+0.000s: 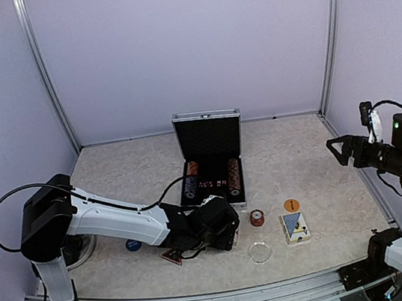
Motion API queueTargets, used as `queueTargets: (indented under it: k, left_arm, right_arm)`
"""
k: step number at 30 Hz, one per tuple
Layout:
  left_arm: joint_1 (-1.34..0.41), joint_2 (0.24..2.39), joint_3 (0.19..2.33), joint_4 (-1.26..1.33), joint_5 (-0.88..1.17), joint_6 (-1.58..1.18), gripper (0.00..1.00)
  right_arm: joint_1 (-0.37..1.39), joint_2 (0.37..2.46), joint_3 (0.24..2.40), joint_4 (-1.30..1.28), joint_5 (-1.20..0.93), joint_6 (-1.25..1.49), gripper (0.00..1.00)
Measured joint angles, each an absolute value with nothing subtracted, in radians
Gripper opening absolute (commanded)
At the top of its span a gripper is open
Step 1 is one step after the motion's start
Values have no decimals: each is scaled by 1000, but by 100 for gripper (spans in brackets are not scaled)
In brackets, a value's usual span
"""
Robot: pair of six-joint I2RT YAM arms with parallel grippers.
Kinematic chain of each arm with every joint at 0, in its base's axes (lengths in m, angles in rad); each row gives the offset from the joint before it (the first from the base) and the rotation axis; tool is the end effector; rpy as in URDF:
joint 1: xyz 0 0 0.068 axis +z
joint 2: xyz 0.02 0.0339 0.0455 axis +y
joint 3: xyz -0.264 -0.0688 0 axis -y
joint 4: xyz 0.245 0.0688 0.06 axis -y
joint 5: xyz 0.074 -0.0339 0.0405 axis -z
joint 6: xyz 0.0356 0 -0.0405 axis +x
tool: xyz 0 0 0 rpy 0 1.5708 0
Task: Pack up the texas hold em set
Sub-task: Pick up the poker case from the center of the board.
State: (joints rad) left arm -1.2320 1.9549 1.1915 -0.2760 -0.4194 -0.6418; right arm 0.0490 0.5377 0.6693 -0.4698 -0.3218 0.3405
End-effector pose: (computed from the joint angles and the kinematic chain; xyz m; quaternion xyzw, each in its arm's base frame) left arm 0.1438 -0.3643 0.1404 0.2222 0.9189 -0.0880 0.3140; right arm 0.1292 0.0176 0.3046 0.0254 0.8104 0.2387 0.5345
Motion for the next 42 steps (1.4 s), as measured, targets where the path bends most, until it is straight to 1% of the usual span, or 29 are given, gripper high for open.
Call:
queueTargets:
  k: [6,21,26,32,37,42]
  left_arm:
    - [-1232,1950,1179,-260,-423,-642,79]
    - [-1232,1944,1168,-251,-423,-641,78]
    - [-1232,1944,1168,-250,-423,-641,78]
    - [-1232,1943,1168,-252,-424,-634,86]
    - [-1232,1936,1164,-254,-403,-635,97]
    - [-1232,1894,1117,-255,-350,-639,98]
  right_arm:
    - [49,517,625,-430,-378,378,99]
    - [49,506,376,-215,-504,500,99]
    - [49,532,361,-175,-519,515,99]
    - [49,554,357,-109,-523,518,99]
    - [49,587,353,-94,-524,518,99]
    - [49,587,377,-133,-511,509,99]
